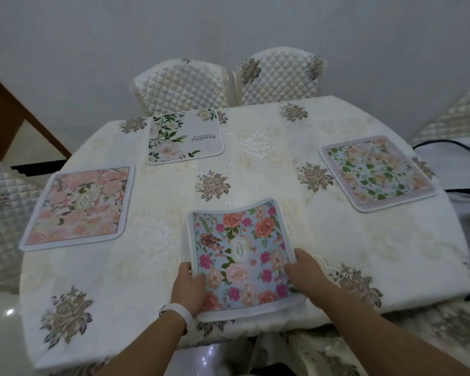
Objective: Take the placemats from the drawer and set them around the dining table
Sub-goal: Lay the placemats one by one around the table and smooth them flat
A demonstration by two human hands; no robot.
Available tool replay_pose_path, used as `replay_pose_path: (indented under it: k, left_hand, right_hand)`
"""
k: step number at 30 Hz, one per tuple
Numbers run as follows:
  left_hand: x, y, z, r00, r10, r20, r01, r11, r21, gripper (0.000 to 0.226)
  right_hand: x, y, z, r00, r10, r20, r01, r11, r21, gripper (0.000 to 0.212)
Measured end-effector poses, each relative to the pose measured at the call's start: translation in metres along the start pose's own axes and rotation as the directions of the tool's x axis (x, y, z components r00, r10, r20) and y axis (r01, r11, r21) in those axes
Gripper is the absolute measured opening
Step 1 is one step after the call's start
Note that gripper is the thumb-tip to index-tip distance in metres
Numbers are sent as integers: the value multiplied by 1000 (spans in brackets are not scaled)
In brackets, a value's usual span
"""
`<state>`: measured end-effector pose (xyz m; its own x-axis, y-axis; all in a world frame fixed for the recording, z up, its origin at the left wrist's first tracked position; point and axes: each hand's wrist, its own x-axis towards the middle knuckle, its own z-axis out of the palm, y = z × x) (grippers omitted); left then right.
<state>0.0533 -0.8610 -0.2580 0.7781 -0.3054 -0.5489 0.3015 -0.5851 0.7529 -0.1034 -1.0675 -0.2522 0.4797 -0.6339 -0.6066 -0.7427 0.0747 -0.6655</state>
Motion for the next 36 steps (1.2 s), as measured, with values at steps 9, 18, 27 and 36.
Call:
replay_pose_path:
  k: [9, 18, 27, 36]
  left_hand:
    - [-25, -7, -8, 983, 48, 175, -25, 991, -129, 11]
    - [-63, -1, 20, 936, 151, 317, -117, 985, -124, 11]
    - [-74, 16, 60, 956, 173, 236, -141, 979, -147, 14]
    - [-90, 34, 173, 984, 76, 161, -62, 994, -87, 9]
  right_hand:
    - [-62, 22, 0, 985, 12, -174, -32, 993, -109, 19]
    - [-121, 55, -36, 937, 37, -348, -47, 999, -21, 24]
    - [-93, 65, -78, 941, -25, -338, -19, 992, -126, 15]
    - [-35, 131, -170, 980, 96, -174, -93, 995, 26, 18]
